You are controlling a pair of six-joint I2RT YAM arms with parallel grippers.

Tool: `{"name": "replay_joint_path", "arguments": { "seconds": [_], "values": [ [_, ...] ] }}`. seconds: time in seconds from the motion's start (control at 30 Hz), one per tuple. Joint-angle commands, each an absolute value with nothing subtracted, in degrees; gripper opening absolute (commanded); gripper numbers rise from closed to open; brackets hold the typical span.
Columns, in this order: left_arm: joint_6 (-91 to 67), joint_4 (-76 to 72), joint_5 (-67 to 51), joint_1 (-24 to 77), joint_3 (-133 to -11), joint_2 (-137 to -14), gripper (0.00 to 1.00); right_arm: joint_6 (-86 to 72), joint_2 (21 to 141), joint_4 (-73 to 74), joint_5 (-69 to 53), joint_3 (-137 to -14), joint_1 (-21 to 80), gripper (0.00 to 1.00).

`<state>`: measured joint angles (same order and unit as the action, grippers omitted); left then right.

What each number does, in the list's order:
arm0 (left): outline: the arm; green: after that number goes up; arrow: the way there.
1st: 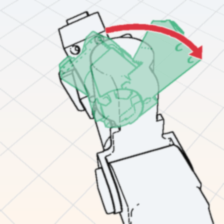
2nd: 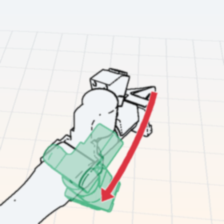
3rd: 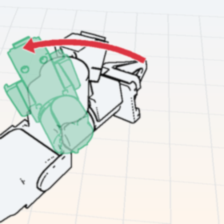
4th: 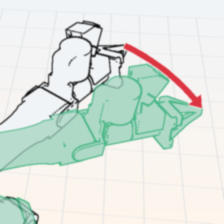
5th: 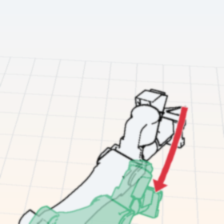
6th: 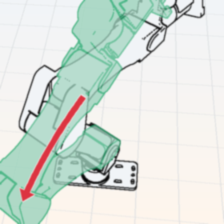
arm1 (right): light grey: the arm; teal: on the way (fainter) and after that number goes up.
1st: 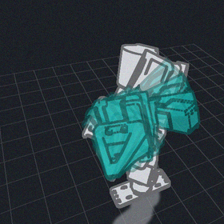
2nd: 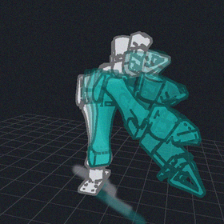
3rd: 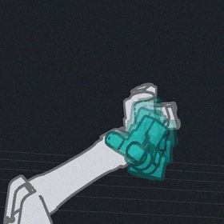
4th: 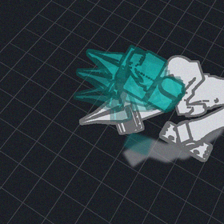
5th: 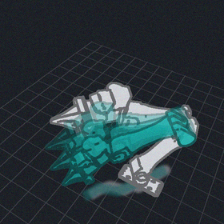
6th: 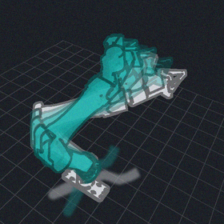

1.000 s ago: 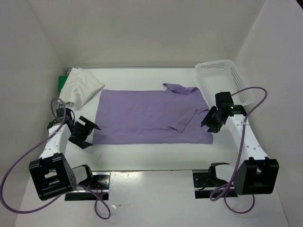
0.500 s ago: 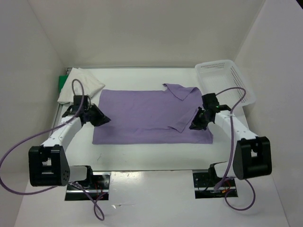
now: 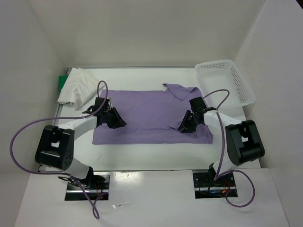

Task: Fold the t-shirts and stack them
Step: Fold the flattened tshirt in 1/3 of the way

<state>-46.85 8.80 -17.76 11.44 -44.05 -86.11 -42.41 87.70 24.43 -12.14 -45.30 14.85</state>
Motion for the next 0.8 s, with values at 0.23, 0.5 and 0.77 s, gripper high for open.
{"name": "replay_joint_path", "arguments": {
  "seconds": [0.23, 0.5, 0.77],
  "values": [
    [-45.5, 6.9, -14.2, 8.3, -42.3, -86.5, 0.26, -43.6, 86.6, 23.6, -8.1, -44.9, 15.2, 0.4],
    [-48.4, 6.2, -13.4, 6.1, -37.8, -84.8, 0.29, -44.6, 88.7, 21.3, -11.9, -43.9, 15.8, 0.41],
    [-49.0, 6.8, -12.3, 6.1, -36.7, -81.1, 0.3, -44.6, 94.1, 19.4, -13.6, -55.5, 15.8, 0.35]
  ]
}}
